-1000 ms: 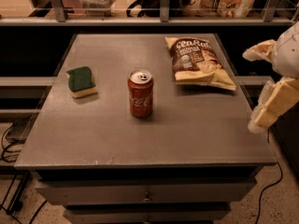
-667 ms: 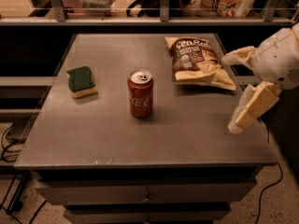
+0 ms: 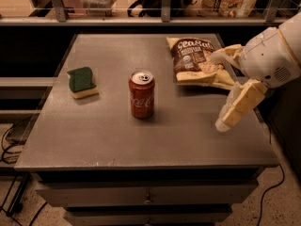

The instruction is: Knock coke can over

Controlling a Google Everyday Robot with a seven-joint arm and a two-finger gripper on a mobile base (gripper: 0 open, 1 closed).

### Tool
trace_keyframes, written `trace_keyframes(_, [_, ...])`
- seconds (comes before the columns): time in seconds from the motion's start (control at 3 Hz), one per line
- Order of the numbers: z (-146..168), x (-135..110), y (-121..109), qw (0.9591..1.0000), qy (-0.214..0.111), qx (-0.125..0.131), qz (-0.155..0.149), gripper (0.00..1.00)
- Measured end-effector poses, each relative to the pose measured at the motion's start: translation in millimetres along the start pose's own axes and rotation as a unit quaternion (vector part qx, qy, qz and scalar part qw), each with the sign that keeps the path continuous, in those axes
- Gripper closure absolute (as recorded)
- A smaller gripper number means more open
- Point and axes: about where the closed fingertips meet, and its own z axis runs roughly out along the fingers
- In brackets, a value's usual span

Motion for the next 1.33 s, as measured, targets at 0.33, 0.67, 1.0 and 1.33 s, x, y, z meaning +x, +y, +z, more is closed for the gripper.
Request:
trace_keyframes(0.33, [21,-4,1,0.9998,-0.013,-0.01,0.008,0.0])
trace_keyframes(0.67, [69,-21,3,0.9981,-0.053,-0.032,0.003,0.0])
trace_keyframes(1.0, [98,-30,-3,0.9959,-0.085,-0.031,0.005,0.0])
trace_keyframes(1.33, [128,-45,-12,0.9923,-0.118,-0.038,0.005,0.0])
